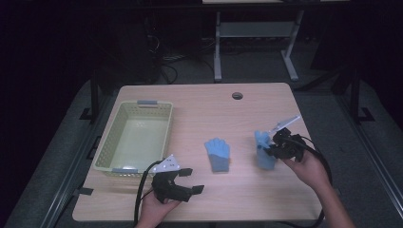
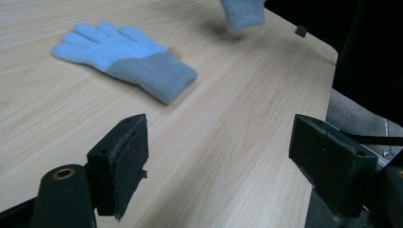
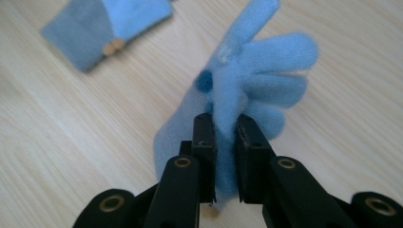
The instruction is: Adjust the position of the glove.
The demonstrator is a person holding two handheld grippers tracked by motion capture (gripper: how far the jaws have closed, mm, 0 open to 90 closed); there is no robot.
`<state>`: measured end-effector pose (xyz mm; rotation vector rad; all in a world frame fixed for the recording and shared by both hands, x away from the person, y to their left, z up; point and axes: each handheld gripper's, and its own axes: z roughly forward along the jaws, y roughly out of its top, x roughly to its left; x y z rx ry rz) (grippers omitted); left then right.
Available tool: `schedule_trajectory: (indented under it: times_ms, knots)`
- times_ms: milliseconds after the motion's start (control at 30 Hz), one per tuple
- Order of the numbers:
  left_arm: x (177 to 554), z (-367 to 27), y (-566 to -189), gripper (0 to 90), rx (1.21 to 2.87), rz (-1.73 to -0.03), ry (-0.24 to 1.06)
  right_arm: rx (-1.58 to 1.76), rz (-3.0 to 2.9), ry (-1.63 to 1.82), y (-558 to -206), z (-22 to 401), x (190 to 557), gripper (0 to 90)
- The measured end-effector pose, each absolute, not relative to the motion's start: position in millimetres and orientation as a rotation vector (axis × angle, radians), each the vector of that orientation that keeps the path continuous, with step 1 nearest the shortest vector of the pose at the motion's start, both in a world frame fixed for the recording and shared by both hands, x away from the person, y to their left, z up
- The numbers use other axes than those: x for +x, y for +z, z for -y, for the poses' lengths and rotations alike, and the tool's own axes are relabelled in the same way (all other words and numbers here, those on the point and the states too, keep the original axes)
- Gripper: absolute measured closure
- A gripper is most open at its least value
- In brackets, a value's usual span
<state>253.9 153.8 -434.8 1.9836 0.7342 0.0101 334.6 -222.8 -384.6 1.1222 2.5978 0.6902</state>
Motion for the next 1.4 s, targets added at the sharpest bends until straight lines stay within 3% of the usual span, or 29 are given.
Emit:
schedule_trajectory:
  times_ms: [767,1400]
  knots:
    - [253.6,-154.5,-434.4,20.5,1.984,-0.733,0.003,0.941,-2.716,0.69,-367.1,140.2,355.8,80.1]
    - [253.7,-154.2,-434.9,20.5,1.982,-0.736,-0.001,0.86,-2.786,0.664,-378.5,103.9,364.8,80.0]
